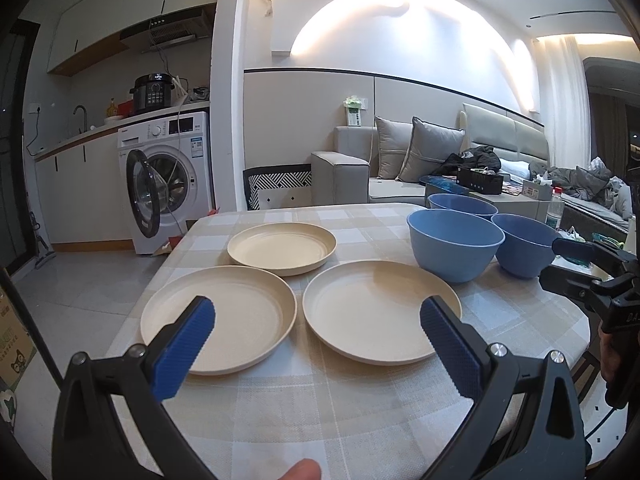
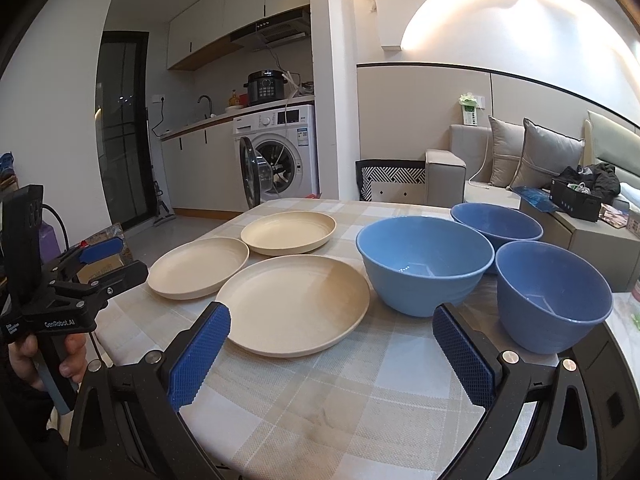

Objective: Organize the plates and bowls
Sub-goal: 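Move both grippers forward to the rim of a large cream plate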

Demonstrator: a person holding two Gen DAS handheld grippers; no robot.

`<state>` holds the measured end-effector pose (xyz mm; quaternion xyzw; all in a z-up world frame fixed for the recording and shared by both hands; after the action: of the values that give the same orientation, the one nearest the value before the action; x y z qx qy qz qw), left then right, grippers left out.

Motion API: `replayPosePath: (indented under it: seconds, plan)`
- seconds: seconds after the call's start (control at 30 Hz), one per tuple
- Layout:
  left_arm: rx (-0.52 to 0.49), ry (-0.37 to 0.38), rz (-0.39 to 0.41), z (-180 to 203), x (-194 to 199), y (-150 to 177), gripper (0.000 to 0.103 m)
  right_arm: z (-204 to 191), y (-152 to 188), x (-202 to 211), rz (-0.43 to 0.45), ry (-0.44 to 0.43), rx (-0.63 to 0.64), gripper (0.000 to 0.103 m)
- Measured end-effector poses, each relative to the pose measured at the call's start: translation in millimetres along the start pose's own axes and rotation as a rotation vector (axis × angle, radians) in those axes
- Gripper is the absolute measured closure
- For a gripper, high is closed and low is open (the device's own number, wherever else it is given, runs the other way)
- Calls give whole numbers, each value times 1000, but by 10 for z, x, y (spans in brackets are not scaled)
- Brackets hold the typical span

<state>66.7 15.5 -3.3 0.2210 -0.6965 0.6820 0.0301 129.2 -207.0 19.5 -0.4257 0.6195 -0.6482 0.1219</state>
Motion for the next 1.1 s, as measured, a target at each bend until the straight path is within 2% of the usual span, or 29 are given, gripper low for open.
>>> replayPosePath:
  seconds: [0.4,0.67,1.1]
  plan:
    - [57,-50,-52,-271,-257,-147,0,-15,-228,-216,-23,-23,12,0]
    - [62,-73,-80,-358,-416,-242,0,-1,-383,-402,-59,-83,-15,0]
    - [48,-88,-95,-420,-629,-441,0,80,-703,-704,-86,-55,13,0]
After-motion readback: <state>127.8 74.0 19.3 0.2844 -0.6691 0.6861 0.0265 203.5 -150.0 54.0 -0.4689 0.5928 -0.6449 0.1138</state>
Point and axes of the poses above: each gripper's, at about its wrist camera, not at the fingertips, and x roughly against the way its jaws point, z to its right, y to its underside, the point moved 6 cm from there along -x, roughly the way its jaws point, and after that the axes turned 14 degrees about -y, right-handed, at the moved point
